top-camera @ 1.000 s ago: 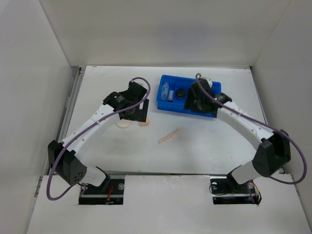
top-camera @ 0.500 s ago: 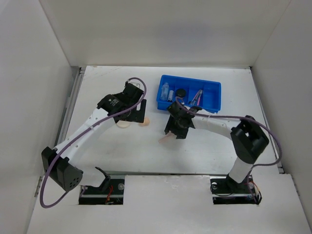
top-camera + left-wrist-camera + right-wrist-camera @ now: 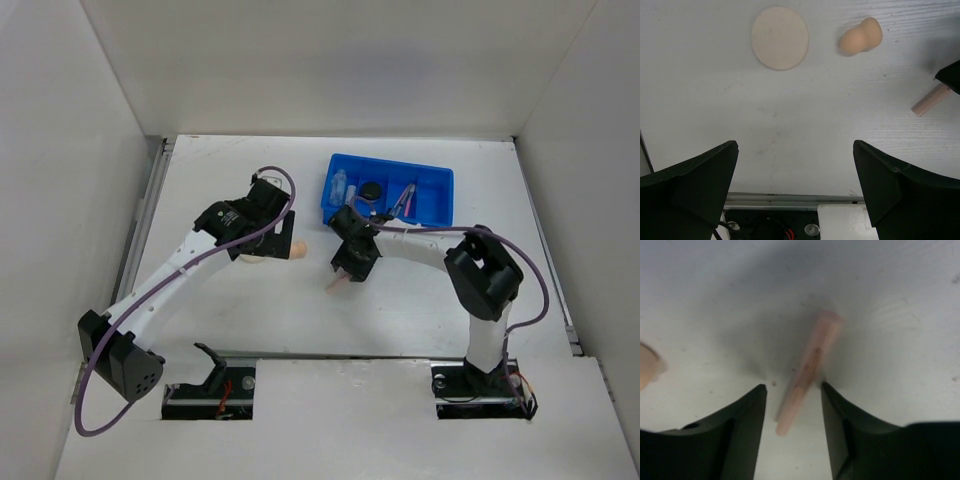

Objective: Organize the makeup

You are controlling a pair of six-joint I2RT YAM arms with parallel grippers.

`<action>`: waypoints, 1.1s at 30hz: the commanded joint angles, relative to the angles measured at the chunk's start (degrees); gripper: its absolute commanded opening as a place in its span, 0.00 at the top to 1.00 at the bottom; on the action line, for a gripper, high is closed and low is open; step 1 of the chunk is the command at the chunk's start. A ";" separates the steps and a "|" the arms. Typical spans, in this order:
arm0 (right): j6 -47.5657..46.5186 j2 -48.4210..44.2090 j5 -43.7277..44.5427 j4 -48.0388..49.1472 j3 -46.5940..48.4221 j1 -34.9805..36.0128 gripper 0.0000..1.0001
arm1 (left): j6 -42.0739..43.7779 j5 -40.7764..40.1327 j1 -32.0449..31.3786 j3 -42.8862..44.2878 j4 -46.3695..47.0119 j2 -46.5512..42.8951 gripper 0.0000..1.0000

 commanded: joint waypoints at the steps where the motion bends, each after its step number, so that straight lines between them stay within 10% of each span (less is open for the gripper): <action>1: 2.22 2.23 3.59 -3.84 1.87 0.71 0.48 | -0.39 -1.55 0.06 -0.90 -0.16 -1.89 0.01; 12: 1.70 -1.27 9.56 -6.47 0.73 2.19 0.96 | -0.39 -2.07 0.06 -0.90 -0.16 -1.89 0.01; 23: -18.67 -21.32 21.43 -9.64 5.98 -7.97 0.95 | 1.36 -2.60 0.06 -0.37 0.45 -1.89 0.01; 33: -38.73 -0.07 27.23 -10.86 32.25 -20.82 0.95 | -0.39 0.04 0.06 0.68 1.68 0.58 0.01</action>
